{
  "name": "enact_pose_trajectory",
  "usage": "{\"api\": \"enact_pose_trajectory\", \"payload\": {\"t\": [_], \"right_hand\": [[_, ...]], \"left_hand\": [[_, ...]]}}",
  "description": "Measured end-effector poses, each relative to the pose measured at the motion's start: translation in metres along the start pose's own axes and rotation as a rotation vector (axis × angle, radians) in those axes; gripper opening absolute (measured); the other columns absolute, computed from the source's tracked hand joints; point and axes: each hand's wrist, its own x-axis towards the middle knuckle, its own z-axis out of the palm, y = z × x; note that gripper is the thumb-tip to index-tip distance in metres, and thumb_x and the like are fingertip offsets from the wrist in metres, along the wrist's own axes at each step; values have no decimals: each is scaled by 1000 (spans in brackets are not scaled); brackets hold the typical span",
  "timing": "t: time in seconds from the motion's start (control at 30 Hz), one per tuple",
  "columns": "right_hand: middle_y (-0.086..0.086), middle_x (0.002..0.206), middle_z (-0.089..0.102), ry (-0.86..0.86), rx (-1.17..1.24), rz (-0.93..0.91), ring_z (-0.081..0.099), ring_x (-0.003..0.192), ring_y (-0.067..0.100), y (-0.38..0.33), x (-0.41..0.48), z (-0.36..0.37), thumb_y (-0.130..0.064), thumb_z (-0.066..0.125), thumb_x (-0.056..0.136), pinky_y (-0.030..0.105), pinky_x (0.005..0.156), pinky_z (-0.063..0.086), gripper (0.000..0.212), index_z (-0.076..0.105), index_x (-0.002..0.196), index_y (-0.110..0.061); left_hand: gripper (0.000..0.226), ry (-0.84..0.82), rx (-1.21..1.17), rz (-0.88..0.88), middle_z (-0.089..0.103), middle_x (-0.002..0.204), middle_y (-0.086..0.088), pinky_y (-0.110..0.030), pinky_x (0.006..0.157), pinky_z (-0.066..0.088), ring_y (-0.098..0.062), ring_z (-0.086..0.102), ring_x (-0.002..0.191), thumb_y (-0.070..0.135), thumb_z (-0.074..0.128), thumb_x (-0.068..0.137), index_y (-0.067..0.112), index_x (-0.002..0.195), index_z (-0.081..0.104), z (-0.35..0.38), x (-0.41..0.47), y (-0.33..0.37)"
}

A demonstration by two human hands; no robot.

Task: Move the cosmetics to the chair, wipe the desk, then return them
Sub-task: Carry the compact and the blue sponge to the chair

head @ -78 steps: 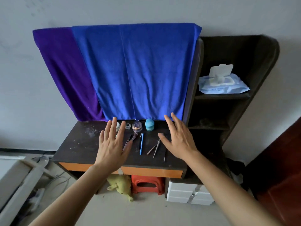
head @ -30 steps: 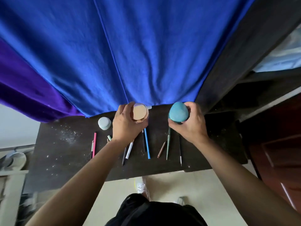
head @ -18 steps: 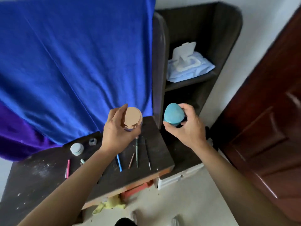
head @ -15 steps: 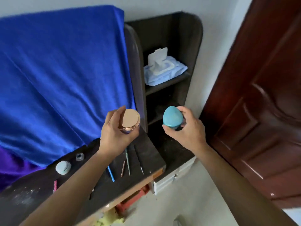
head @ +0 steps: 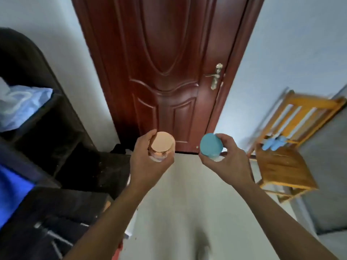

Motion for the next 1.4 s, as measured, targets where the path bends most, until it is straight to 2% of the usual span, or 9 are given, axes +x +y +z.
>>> {"api": "enact_pose_trajectory", "payload": {"t": [0.13,0.23,0.4,0.5,0.63,0.93,1.03,1.17,1.4], "right_hand": [[-28,104,60,147,-62,89,57,91,-19,50,-12,-87,-79,69,59,19,70,53,78,50,124,-40],[-26,104,60,215,-90,184,60,85,-7,95,-17,-142,-81,68,56,18,71,51,81,47,125,-45],[-27,104,60,258,-118,279,58,86,-7,190,-18,-229,-77,70,55,12,68,46,81,48,125,-43],[-34,97,55,258,-147,305,54,84,-22,241,-10,-285,-79,65,55,1,58,39,74,43,119,-51],[-31,99,54,260,-147,279,55,84,-13,292,19,-339,-80,63,58,-1,61,38,65,31,111,-61],[-20,112,58,167,-166,393,60,99,6,417,113,-363,-72,75,61,13,70,47,82,45,129,-37],[-22,113,56,157,-195,410,58,98,3,459,160,-364,-73,76,61,9,69,44,84,43,131,-39],[-24,110,53,185,-228,472,55,93,1,507,228,-373,-72,77,61,2,63,32,85,42,131,-39],[-25,110,49,203,-198,583,57,98,5,591,307,-377,-61,85,63,3,66,34,82,41,129,-40]], "left_hand": [[80,-138,-74,119,56,126,15,-9,87,48,-4,56,114,51,82,63,29,134,52,80,-11,54],[81,-211,-128,176,55,120,22,-13,89,48,0,56,113,60,77,62,28,133,53,147,-19,89],[77,-303,-150,226,54,118,24,-12,87,48,0,57,112,51,86,64,30,131,53,275,-39,142],[80,-355,-160,254,52,116,26,-14,84,51,-5,58,112,57,81,64,28,132,52,348,-53,171],[80,-392,-150,242,53,121,18,-17,82,55,-8,57,112,44,89,65,22,133,53,423,-61,203],[83,-471,-100,235,54,124,13,-8,77,50,-3,53,114,47,87,63,21,134,52,563,0,213],[84,-479,-100,242,56,126,8,-6,76,49,-5,53,113,48,87,62,20,134,52,623,37,208],[84,-504,-77,222,59,125,6,-21,81,56,-14,56,109,53,81,61,21,132,52,698,86,213],[80,-571,19,230,61,124,2,-17,83,49,-14,53,109,52,80,62,16,130,55,803,143,209]]}}
